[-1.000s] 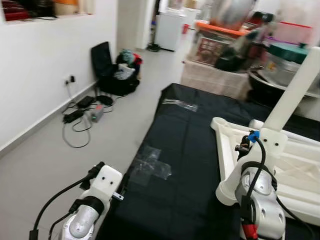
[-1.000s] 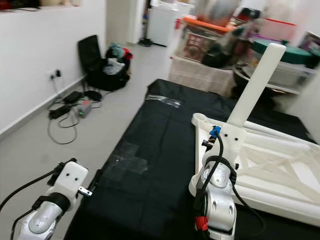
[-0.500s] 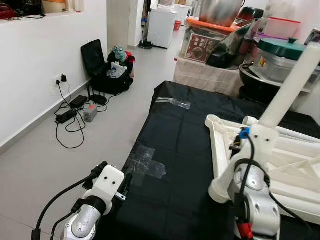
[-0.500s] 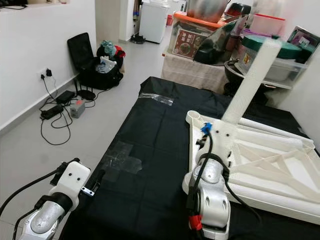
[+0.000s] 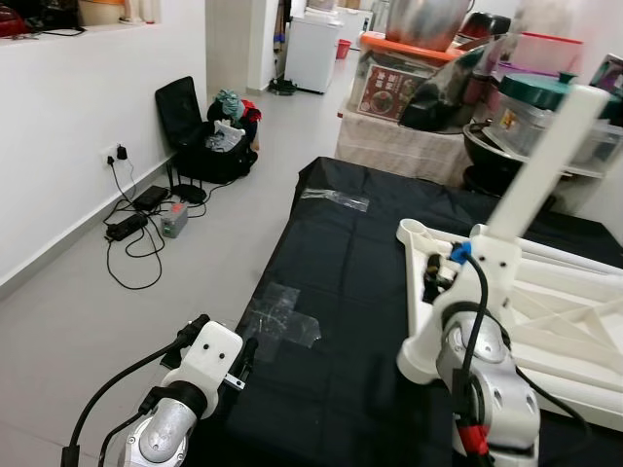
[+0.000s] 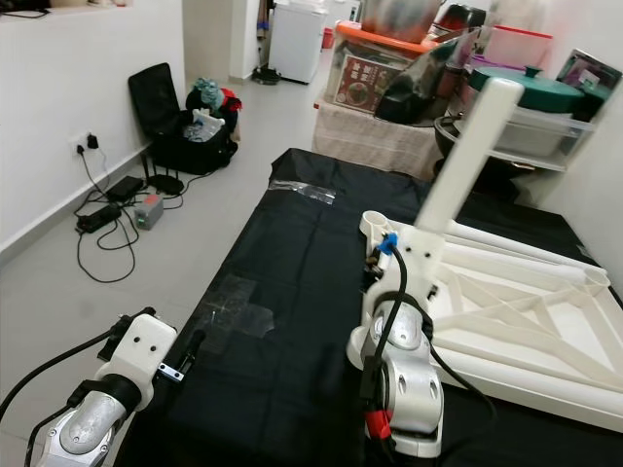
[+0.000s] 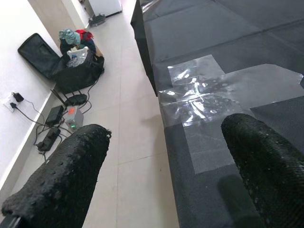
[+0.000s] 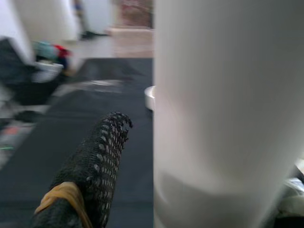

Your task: Building children table

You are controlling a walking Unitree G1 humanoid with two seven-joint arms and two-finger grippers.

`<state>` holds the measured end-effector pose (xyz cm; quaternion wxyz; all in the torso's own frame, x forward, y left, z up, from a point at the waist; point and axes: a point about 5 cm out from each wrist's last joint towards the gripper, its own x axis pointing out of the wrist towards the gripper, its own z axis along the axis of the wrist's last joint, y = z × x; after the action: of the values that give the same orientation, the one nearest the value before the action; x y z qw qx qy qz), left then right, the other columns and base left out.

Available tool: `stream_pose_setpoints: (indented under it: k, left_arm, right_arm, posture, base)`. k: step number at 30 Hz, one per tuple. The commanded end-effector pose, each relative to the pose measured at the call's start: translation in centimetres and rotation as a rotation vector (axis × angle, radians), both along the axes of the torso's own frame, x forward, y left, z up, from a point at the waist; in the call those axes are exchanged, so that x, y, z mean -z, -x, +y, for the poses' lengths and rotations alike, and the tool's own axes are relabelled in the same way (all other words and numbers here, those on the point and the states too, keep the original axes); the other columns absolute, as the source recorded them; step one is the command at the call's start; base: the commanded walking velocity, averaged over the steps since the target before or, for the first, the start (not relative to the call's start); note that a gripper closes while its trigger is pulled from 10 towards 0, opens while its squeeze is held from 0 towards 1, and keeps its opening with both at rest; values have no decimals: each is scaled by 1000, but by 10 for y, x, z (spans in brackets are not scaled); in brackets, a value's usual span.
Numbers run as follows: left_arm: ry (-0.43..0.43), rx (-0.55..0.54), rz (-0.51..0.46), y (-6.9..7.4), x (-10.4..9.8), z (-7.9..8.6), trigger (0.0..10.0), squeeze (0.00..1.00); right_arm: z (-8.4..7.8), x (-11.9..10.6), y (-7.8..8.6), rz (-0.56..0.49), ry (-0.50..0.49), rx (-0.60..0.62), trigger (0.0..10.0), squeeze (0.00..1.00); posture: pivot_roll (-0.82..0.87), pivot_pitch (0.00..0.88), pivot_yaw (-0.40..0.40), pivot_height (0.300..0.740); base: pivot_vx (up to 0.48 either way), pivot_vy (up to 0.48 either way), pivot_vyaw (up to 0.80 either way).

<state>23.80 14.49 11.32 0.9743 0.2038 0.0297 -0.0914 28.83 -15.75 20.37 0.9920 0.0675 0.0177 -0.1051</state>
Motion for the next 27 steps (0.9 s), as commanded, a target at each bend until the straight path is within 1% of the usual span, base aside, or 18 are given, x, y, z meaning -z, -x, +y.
stream_pose_setpoints:
  k: [1, 2, 4, 6, 7, 8, 10, 13, 15, 18, 20, 21, 23, 24, 25, 26, 27]
  left_arm:
    - [0, 2, 10, 0, 3, -1, 10000, 0]
    - [-1, 2, 10, 0, 3, -1, 10000, 0]
    - [-1, 2, 10, 0, 3, -1, 10000, 0]
    - [-2, 2, 9, 0, 3, -1, 10000, 0]
    - [-2, 2, 9, 0, 3, -1, 10000, 0]
    - [-2, 2, 9, 0, 3, -1, 10000, 0]
    - [-3, -1, 8, 0, 3, -1, 10000, 0]
    - [-3, -2, 7, 0, 3, -1, 10000, 0]
    - [-3, -1, 7, 0, 3, -1, 10000, 0]
    - [-3, -1, 7, 0, 3, -1, 10000, 0]
    - [-2, 3, 8, 0, 3, -1, 10000, 0]
    - [-2, 3, 8, 0, 3, -1, 10000, 0]
    - [-2, 3, 8, 0, 3, -2, 10000, 0]
    - [-2, 3, 8, 0, 3, -2, 10000, 0]
    - [-2, 2, 8, 0, 3, -2, 10000, 0]
    - [-2, 2, 8, 0, 3, -2, 10000, 0]
    - [-3, 1, 7, -1, 3, -2, 10000, 0]
  right_arm:
    - [20, -12, -4, -66, -28, -162, 10000, 0]
    - [34, -14, -4, -70, -3, -243, 10000, 0]
    - [34, -14, -4, -70, -3, -243, 10000, 0]
    - [46, -14, -5, -67, 20, -304, 10000, 0]
    - [50, -15, -6, -71, 23, -323, 10000, 0]
    - [50, -15, -6, -71, 23, -323, 10000, 0]
    - [58, -17, -6, -87, 34, -373, 10000, 0]
    - [60, -18, -7, -93, 37, -391, 10000, 0]
    - [66, -18, -6, -105, 39, -440, 10000, 0]
    - [67, -18, -6, -107, 40, -451, 10000, 0]
    - [79, -19, -13, -103, 54, -496, 10000, 0]
    - [79, -19, -13, -103, 54, -496, 10000, 0]
    - [95, -24, -22, -114, 67, -547, 10000, 0]
    - [95, -24, -22, -114, 67, -547, 10000, 0]
    - [102, -27, -23, -120, 72, -568, 10000, 0]
    - [102, -27, -23, -120, 72, -568, 10000, 0]
    - [106, -28, -23, -124, 75, -581, 10000, 0]
  posture:
    - [119, 0, -190, 740]
    - [120, 0, -191, 740]
    - [120, 0, -191, 740]
    - [122, 0, -192, 740]
    - [127, 0, -196, 740]
    - [127, 0, -196, 740]
    - [131, 0, -200, 740]
    - [131, 0, -200, 740]
    - [130, 0, -200, 740]
    - [130, 0, -200, 740]
    - [128, 0, -199, 740]
    - [128, 0, -199, 740]
    - [135, 0, -202, 740]
    - [135, 0, -202, 740]
    - [135, 0, -202, 740]
    - [135, 0, -202, 740]
    - [135, 0, -202, 740]
  base:
    - [0, 0, 0]
    - [0, 0, 0]
    - [0, 0, 0]
    - [0, 0, 0]
    - [0, 0, 0]
    - [0, 0, 0]
    - [0, 0, 0]
    - [0, 0, 0]
    - [0, 0, 0]
    - [0, 0, 0]
    - [0, 0, 0]
    - [0, 0, 0]
    - [0, 0, 0]
    - [0, 0, 0]
    - [0, 0, 0]
    - [0, 0, 0]
    - [0, 0, 0]
